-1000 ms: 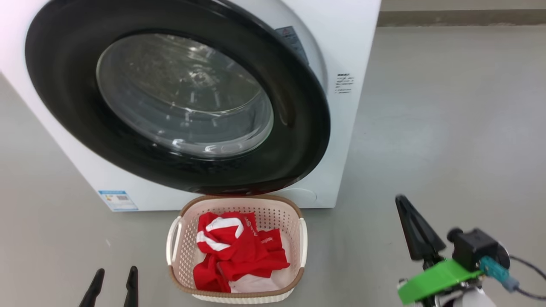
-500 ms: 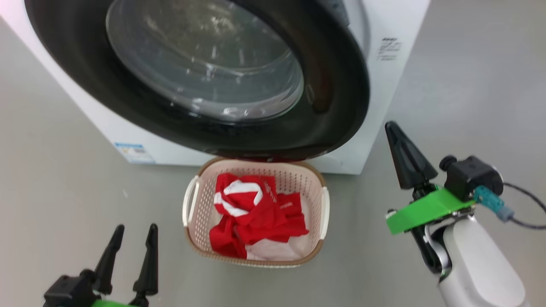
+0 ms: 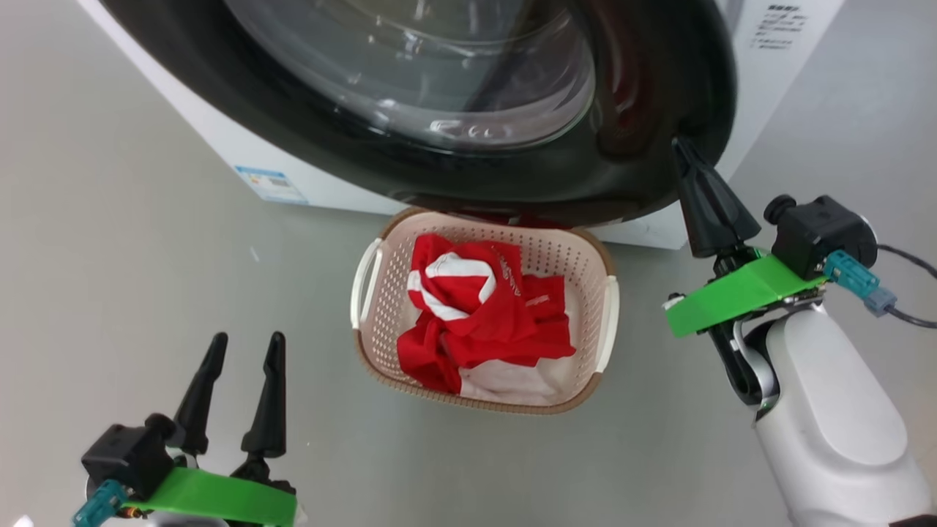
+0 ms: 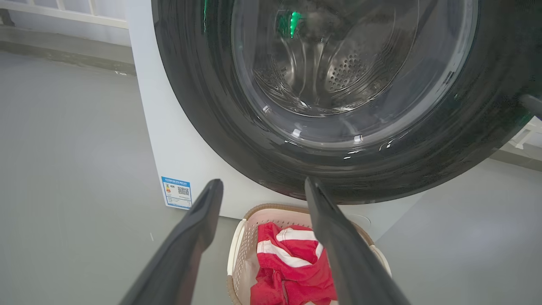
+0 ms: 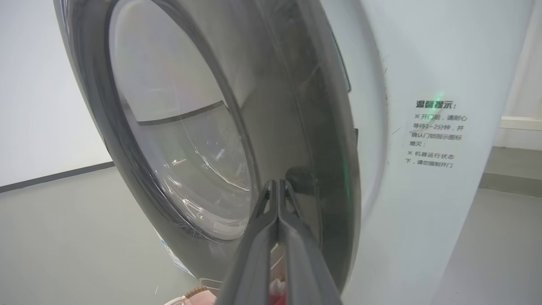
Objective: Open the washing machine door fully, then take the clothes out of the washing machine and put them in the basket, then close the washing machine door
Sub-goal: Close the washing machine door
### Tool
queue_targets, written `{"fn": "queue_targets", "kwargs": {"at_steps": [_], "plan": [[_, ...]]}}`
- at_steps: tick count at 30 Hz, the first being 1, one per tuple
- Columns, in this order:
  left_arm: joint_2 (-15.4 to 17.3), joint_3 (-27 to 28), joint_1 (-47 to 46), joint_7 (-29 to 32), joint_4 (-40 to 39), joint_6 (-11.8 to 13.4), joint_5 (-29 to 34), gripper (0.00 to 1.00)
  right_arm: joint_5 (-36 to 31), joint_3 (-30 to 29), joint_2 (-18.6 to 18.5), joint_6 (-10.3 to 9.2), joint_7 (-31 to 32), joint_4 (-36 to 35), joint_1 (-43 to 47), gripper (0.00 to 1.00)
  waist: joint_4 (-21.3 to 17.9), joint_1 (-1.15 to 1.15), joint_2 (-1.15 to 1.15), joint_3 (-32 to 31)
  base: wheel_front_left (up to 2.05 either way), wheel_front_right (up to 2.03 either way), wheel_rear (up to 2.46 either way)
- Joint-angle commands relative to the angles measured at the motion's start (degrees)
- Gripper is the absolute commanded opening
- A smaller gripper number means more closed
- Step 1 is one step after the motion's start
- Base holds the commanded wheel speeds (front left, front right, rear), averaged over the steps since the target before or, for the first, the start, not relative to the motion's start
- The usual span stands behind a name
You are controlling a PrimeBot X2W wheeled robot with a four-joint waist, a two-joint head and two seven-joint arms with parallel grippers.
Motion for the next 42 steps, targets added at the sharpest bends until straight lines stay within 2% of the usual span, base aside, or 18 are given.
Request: {"fn": "queue_targets", "kwargs": {"at_steps": [1, 25, 31, 39, 40, 42], "plan": [[0.8, 1.8, -1.4, -0.5, -1.3, -0.3, -0.4, 1.00, -0.7, 1.2, 0.4, 0.35, -0.4, -1.1, -1.9, 0.00, 1.2, 0.00, 0.00, 1.8, 0.00, 0.00, 0.00], [2.4, -1.7, -8.6, -0.5, -2.1, -0.3, -2.1, 1.00, -1.7, -3.4, 0.1, 0.35, -0.4, -3.3, -13.7, 0.00, 2.5, 0.00, 0.00, 10.7, 0.00, 0.00, 0.00], [2.5, -1.9, -8.8, -0.5, -1.6, -0.3, -2.1, 1.00, -2.1, -3.0, 0.2, 0.35, -0.4, -3.2, -13.1, 0.00, 2.4, 0.00, 0.00, 10.0, 0.00, 0.00, 0.00], [2.7, -1.6, -6.9, -0.5, -0.2, -0.3, -1.5, 1.00, -1.5, -1.3, 0.3, 0.35, -0.4, -2.1, -7.5, 0.00, 1.2, 0.00, 0.00, 6.2, 0.00, 0.00, 0.00], [2.8, -1.6, -6.6, -0.5, 0.1, -0.3, -1.4, 1.00, -1.4, -1.2, 0.3, 0.35, -0.4, -2.0, -6.6, 0.01, 0.9, 0.00, 0.00, 5.6, 0.00, 0.00, 0.00], [3.1, -1.4, -5.8, -0.5, 0.5, -0.3, -1.2, 1.00, -1.3, -0.7, 0.3, 0.35, -0.4, -1.9, -4.8, 0.20, 0.2, 0.00, 0.00, 4.2, 0.00, 0.00, 0.00]]}}
